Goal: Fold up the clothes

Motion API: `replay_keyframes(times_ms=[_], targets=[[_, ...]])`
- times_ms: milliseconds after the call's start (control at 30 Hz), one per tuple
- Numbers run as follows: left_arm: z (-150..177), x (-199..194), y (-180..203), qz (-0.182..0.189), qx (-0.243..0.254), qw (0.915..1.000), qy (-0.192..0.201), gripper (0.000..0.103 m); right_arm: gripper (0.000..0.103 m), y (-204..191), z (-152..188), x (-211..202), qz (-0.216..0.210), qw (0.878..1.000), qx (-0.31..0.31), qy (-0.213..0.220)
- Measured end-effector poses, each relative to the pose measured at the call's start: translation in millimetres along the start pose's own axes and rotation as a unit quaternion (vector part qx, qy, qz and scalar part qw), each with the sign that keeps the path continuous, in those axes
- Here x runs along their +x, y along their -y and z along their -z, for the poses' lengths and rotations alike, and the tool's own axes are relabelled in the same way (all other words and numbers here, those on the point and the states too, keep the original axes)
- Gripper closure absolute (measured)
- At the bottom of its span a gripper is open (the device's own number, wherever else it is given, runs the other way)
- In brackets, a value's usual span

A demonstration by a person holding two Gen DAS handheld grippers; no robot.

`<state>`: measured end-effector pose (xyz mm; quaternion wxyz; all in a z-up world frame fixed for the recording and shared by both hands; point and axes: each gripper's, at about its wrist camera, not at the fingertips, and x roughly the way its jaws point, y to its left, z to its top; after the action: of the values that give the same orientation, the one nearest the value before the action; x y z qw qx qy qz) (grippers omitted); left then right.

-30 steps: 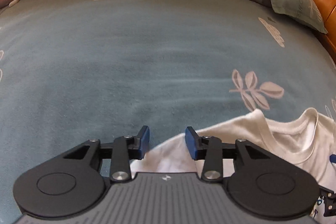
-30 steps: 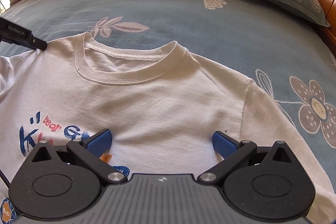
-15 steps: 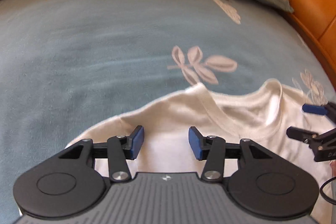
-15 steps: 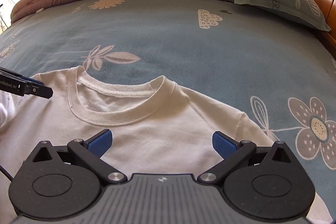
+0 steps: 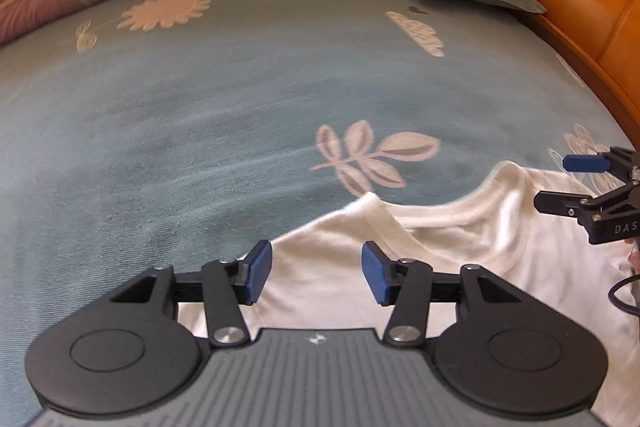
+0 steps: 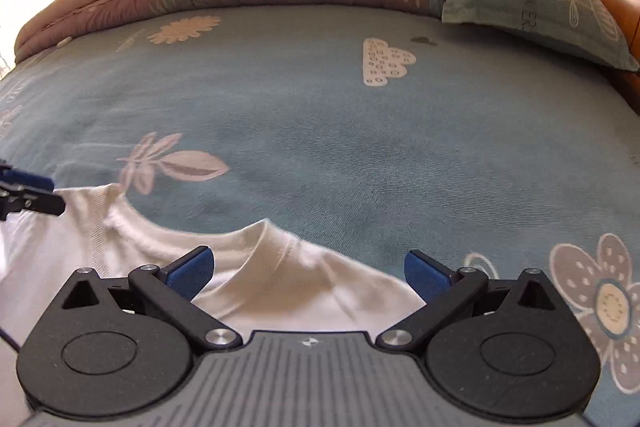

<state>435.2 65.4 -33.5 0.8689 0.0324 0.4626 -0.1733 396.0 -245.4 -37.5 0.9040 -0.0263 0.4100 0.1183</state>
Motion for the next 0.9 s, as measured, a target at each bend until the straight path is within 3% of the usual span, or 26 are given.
replay_keyframes(times_ms=[200, 333, 467, 600, 767, 900], targets=[[46.2, -40.4, 39.7, 0.006, 0.06, 0.9978, -0.028, 0.048, 0.0, -29.5, 52.7, -54.9, -0.023, 0.999, -0.008, -0.042], [86.8, -47.8, 64.2, 0.022, 0.094, 0.9937, -0.057, 0.047, 0.0, -46.9, 93.3, -63.6, -0.037, 0.996, -0.013, -0.083], [119.0, -42.8, 74.4, 0.017, 0.119, 0.9904, -0.069, 0.043, 0.0, -62.4, 120.7, -60.0, -0.023, 0.994, -0.048, -0.091], [136.3, -57.9, 79.7, 0.029, 0.16, 0.9844, -0.069, 0.039, 0.0, -62.7, 125.5, -63.8, -0.023, 0.994, -0.073, -0.082], [155.6, -80.3, 86.3, 0.048, 0.214, 0.9732, -0.068, 0.04, 0.0, -67.4, 134.2, -100.3, -0.089, 0.99, -0.103, -0.048], [194.2, -99.5, 93.0, 0.08, 0.286, 0.9499, -0.096, 0.04, 0.0, -88.3, 172.4, -126.1, -0.137, 0.967, -0.2, -0.081]])
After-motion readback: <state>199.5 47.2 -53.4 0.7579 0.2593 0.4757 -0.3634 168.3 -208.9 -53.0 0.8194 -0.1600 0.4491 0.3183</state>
